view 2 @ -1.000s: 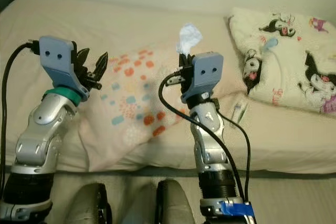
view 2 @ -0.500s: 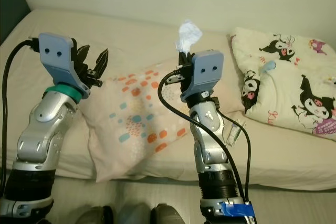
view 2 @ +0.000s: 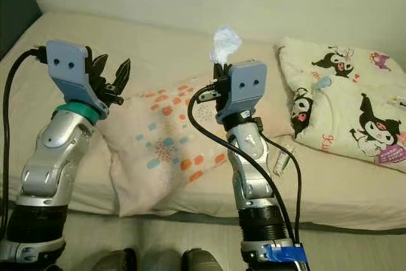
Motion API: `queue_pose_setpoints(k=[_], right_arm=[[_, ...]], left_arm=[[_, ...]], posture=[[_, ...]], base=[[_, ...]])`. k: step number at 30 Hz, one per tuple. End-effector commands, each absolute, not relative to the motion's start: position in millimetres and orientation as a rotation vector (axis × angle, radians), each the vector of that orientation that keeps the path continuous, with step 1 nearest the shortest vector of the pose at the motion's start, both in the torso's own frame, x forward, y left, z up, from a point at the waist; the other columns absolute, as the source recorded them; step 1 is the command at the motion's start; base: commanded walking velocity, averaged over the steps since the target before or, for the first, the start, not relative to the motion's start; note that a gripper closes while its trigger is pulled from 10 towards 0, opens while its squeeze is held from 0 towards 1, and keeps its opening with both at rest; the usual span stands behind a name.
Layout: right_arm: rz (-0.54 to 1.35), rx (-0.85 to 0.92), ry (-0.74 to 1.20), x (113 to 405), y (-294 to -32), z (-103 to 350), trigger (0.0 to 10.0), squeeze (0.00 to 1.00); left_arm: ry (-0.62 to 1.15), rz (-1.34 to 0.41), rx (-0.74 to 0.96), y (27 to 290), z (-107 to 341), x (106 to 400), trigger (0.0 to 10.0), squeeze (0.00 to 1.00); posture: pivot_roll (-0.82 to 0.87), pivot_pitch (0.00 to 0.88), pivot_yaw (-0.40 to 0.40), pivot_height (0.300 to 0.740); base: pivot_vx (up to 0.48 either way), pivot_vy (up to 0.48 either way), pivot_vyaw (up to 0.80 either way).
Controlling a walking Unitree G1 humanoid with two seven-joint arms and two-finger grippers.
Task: Clean up the room
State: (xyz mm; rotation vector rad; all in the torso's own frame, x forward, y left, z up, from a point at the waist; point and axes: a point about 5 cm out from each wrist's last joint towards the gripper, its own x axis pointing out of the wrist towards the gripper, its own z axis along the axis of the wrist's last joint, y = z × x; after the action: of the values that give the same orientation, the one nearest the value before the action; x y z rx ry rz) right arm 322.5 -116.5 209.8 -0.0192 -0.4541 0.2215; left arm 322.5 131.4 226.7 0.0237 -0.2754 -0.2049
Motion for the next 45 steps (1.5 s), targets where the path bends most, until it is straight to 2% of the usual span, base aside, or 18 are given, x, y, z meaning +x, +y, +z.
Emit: queue_pose_setpoints(k=[1, 42, 45], right_arm=[[0.215, -0.022, -0.445, 319.9, -118.5, 207.2, 10.0, 0.00], [0.238, 0.034, -0.418, 319.7, -110.9, 203.6, 10.0, 0.00], [0.243, 0.052, -0.414, 320.1, -110.7, 203.2, 10.0, 0.00]], left_arm=[[-0.265, -0.216, 0.010, 128.5, 222.7, 322.8, 10.0, 0.00], [-0.268, -0.225, 0.017, 128.1, 222.8, 321.7, 10.0, 0.00], [-0.266, -0.225, 0.017, 128.1, 222.5, 321.9, 10.0, 0.00]], posture=[[-0.01, 0.020, -0.053, 0.740], [-0.01, 0.025, -0.048, 0.740], [0.00, 0.023, -0.048, 0.740]], base=[[0.000, 0.000, 0.00], [-0.280, 0.000, 0.00], [0.000, 0.000, 0.56]])
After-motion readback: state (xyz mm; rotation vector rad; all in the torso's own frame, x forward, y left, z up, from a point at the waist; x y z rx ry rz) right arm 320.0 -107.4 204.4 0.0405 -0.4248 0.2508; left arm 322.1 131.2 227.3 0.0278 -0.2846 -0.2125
